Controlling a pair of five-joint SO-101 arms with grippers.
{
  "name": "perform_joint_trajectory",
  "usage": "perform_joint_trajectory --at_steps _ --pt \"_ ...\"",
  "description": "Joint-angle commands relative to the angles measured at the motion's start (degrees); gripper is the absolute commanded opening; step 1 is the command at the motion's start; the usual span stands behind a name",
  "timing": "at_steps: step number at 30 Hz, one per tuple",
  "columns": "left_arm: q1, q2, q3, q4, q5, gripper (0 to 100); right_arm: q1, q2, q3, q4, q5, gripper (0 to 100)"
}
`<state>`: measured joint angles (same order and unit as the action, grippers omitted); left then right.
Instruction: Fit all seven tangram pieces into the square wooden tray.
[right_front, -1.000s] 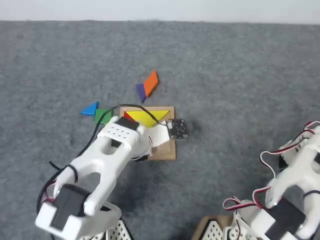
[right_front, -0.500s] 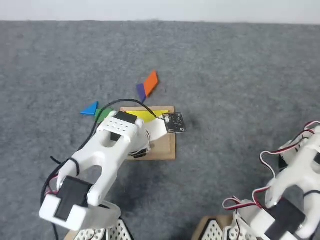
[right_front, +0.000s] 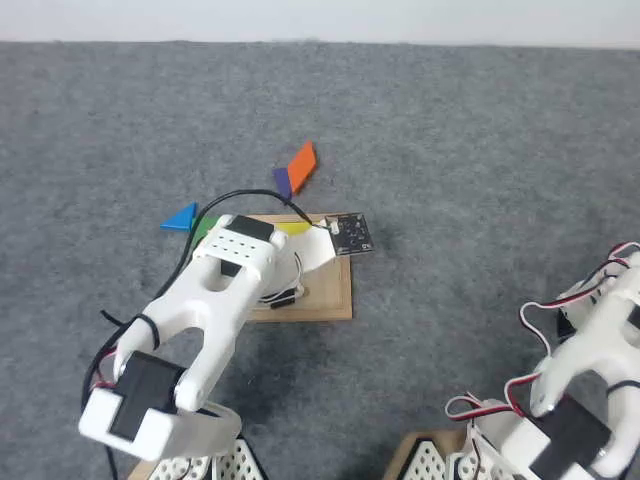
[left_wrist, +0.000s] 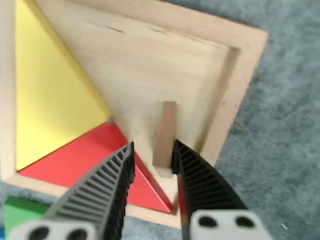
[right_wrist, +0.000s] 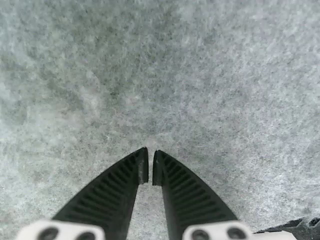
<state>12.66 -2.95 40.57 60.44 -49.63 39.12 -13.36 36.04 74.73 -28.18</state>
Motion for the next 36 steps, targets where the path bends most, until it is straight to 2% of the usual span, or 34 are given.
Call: perform_joint_trajectory --at_steps 1,15,19,23,28,32,36 --pt "-0.4 -0.2 -3.3 -1.1 -0.4 13 0.4 -3.4 -2.7 0.1 0.6 3.1" --pt "-0.6 -0.2 -5.6 -1.1 -0.4 13 -1.4 -3.0 -2.6 0.1 0.7 3.1" --pt "-3.3 -0.2 -7.3 -1.5 0.3 15 -1.4 -3.0 -2.6 0.1 0.7 3.1" --pt "-4.0 -0.2 -8.3 -3.8 6.1 18 -1.4 -2.9 -2.6 0.1 0.7 3.1" --pt "2.7 0.4 -8.0 -5.8 14.6 17 -1.4 -3.0 -2.6 0.1 0.7 3.1" --pt "6.7 0.5 -4.2 -14.4 24.4 8 -1.3 -3.0 -2.6 0.1 0.7 3.1" --pt "4.8 0.8 -3.3 -14.9 28.6 1 -1.2 -3.1 -2.6 0.1 0.7 3.1"
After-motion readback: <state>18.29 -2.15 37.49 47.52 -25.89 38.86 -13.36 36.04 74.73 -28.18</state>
